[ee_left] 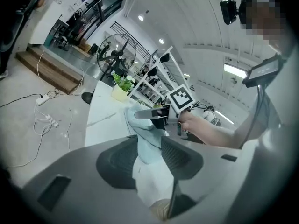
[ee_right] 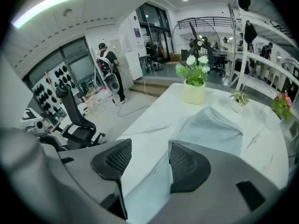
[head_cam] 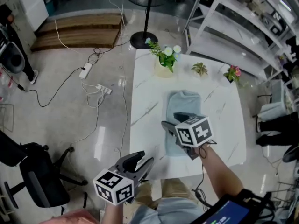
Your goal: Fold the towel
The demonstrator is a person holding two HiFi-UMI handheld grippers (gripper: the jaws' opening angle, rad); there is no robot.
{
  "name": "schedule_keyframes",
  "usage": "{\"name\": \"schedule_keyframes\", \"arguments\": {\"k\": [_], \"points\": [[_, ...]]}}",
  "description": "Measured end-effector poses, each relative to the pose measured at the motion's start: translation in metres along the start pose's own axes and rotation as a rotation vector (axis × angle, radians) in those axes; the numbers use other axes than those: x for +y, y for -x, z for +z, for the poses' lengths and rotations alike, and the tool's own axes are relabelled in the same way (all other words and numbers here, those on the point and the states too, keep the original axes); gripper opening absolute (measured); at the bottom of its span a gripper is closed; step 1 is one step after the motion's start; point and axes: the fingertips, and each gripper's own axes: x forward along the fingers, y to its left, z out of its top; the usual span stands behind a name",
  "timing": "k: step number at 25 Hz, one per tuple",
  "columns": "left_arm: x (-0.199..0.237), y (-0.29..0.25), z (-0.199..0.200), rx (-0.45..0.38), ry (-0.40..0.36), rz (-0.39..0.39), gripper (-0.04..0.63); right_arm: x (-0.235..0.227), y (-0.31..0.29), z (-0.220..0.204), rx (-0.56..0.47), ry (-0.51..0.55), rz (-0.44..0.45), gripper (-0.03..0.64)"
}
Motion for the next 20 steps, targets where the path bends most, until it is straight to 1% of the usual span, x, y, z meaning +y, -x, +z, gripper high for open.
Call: {"name": "schedule_keyframes", "arguments": {"k": [2,4,6,8,10,12,14,17,19,20], "points": [[-0.005,-0.004,0.008,-0.003,-0.026,-0.009,0.16,0.012,0.03,0.012,-0.055,0.045,0.038,0.265],[-0.009,-0.008,0.015,-0.005,-0.045,-0.016,0.16,0.01,0.063,0.024,-0.119,0.073,0.053,0.265],[-0.011,-0.011,0.018,-0.004,-0.052,-0.021,0.16,-0.007,0.093,0.027,-0.17,0.086,0.034,0.264],[-0.012,-0.014,0.017,0.009,-0.047,-0.016,0.16,-0.032,0.11,0.014,-0.174,0.084,0.013,0.264],[-0.011,-0.018,0.01,0.031,-0.043,-0.015,0.16,-0.05,0.114,-0.011,-0.14,0.055,0.028,0.249],[-0.012,-0.023,0.002,0.056,-0.045,-0.017,0.16,-0.056,0.112,-0.036,-0.117,0.001,0.062,0.25],[-0.014,-0.029,-0.005,0.078,-0.045,-0.021,0.16,-0.059,0.108,-0.053,-0.118,-0.065,0.079,0.261],[-0.02,-0.038,-0.013,0.098,-0.047,-0.038,0.16,-0.069,0.097,-0.063,-0.14,-0.152,0.06,0.275],[-0.023,-0.041,-0.015,0.107,-0.053,-0.044,0.16,-0.07,0.088,-0.063,-0.152,-0.172,0.049,0.29],[-0.024,-0.042,-0.015,0.107,-0.055,-0.044,0.16,-0.071,0.083,-0.064,-0.148,-0.163,0.035,0.291]]}}
